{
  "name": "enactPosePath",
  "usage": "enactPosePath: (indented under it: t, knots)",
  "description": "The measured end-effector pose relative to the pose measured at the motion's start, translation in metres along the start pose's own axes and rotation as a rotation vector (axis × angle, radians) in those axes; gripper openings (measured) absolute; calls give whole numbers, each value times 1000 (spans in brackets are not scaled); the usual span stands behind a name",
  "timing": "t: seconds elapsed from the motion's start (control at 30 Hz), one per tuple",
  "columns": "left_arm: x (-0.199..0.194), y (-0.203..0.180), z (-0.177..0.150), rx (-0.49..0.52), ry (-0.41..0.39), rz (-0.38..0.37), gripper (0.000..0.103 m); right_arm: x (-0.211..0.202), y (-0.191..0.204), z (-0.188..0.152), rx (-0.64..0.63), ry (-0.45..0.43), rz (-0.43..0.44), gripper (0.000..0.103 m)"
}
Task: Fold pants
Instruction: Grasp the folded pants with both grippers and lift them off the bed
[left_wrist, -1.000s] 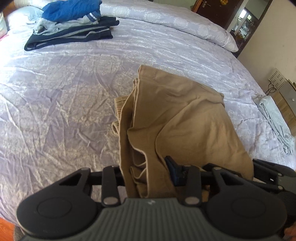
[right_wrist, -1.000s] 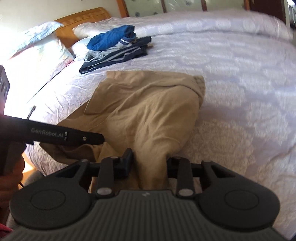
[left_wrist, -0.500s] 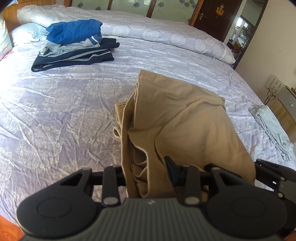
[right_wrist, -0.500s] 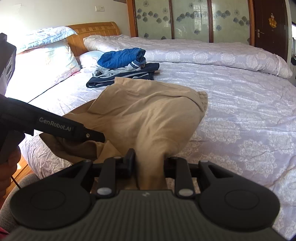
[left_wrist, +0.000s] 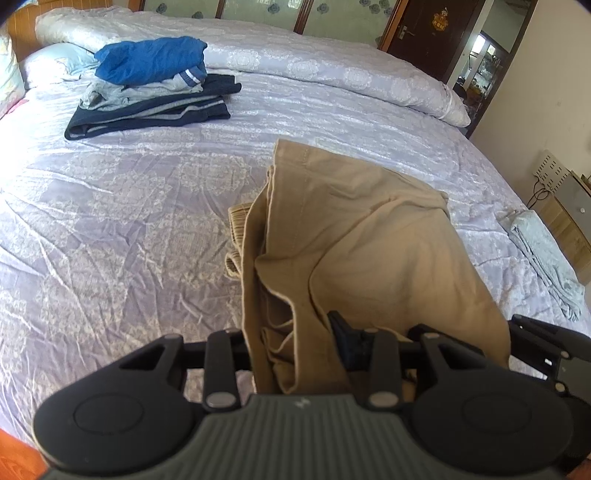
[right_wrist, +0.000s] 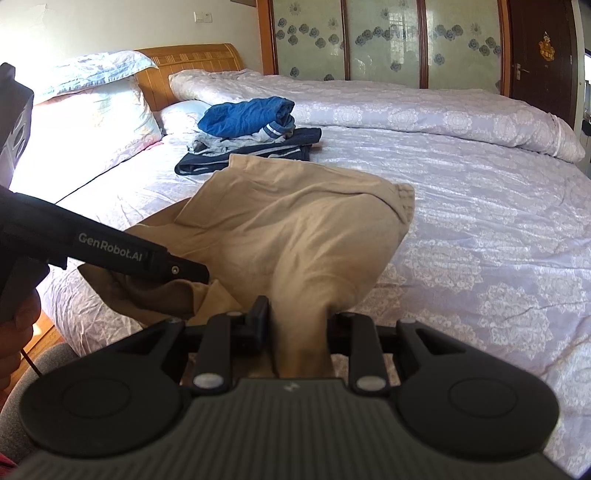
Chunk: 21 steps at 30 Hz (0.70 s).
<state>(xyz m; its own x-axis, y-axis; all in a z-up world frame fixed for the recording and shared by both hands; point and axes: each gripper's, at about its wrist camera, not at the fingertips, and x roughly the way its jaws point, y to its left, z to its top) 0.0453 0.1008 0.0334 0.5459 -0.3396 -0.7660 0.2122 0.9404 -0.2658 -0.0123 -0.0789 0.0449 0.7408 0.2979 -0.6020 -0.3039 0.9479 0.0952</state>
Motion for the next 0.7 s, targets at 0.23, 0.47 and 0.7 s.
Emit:
enactPosePath:
  t: [0.23, 0.47, 0.7]
  knots:
    - [21, 3, -11, -6, 63, -3, 34, 11, -5, -10, 27, 74, -1, 29]
    - [27, 4, -16, -1, 65, -1, 36, 18, -4, -15, 37, 112, -2, 30]
    - [31, 13, -16, -31, 67, -6, 55, 20, -15, -17, 107, 127, 19, 36]
